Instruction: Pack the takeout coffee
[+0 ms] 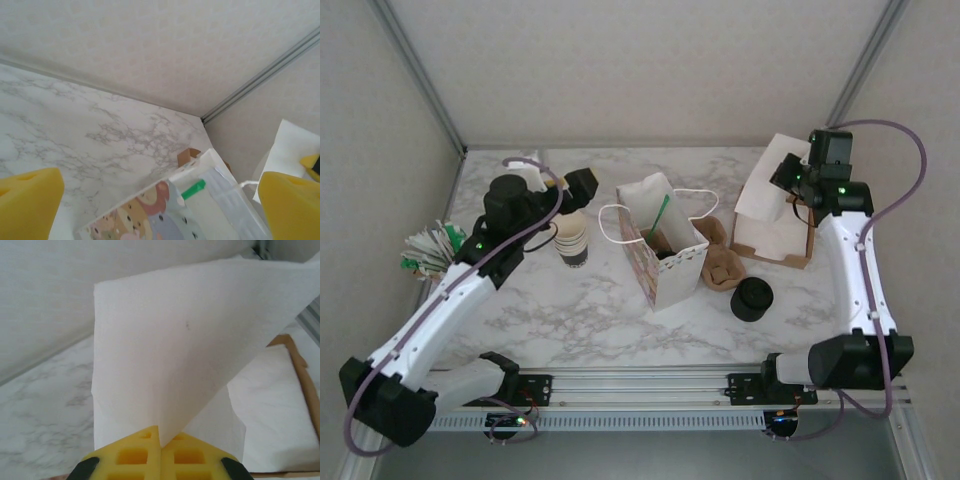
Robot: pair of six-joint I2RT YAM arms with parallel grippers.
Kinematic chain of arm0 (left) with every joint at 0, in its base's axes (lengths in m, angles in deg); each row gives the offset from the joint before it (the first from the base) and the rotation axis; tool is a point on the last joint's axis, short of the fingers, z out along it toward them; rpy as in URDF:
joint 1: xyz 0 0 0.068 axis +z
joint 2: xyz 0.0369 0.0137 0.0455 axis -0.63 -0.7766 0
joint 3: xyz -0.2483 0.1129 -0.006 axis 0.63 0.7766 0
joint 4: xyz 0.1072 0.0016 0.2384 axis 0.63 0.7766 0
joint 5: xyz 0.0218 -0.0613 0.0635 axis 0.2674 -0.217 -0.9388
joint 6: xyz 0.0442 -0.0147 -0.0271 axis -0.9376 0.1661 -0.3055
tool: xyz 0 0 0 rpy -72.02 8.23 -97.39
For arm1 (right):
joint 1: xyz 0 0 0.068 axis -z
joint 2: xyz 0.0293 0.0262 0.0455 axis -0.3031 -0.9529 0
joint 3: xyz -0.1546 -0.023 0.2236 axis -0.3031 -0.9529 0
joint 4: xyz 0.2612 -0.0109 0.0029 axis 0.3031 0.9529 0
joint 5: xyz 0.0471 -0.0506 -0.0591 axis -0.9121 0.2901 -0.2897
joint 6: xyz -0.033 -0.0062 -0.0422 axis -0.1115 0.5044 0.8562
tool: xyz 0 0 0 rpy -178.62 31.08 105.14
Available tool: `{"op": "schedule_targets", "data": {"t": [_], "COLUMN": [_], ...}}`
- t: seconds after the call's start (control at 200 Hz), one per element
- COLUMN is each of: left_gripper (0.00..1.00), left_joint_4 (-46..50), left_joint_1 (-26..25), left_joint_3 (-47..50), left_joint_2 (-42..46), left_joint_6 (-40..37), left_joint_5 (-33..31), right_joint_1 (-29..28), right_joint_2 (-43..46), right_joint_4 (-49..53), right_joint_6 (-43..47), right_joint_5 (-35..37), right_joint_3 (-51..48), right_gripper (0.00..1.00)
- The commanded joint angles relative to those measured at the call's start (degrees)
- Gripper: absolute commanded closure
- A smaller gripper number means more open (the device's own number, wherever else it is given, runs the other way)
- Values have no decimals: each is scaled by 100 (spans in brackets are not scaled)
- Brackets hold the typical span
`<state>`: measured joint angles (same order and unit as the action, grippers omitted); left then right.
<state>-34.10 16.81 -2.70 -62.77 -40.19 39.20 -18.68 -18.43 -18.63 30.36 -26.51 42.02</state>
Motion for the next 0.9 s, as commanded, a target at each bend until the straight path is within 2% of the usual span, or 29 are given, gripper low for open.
{"op": "schedule_targets", "data": {"t": [0.0,0.23,0.396,0.576,0.681,0.896], "left_gripper": [0,0,0,0,0,0], "left_joint_4": [438,937,1104,945,871,843], "left_joint_1": [44,44,47,45,44,44], "left_joint_3": [210,663,926,1198,1247,1308], "left_joint_2": [391,1242,1788,2139,2168,2201], "left_joint_6": [105,200,346,473,527,550], "left_joint_5": [-107,-116,-122,-208,-121,-125], "right_joint_1": [-227,-541,-718,-1000,-1292,-2250], "right_joint_2": [355,957,1293,1310,1184,756], "right_joint_4": [199,284,-237,-910,-1183,-1290], "right_joint_6": [-41,31,-49,-556,-784,-530], "right_joint_5": [-71,-336,-1383,-2526,-3064,-3424], "right_joint_3": [348,834,981,988,949,942], "right_gripper": [100,100,100,100,100,100]}}
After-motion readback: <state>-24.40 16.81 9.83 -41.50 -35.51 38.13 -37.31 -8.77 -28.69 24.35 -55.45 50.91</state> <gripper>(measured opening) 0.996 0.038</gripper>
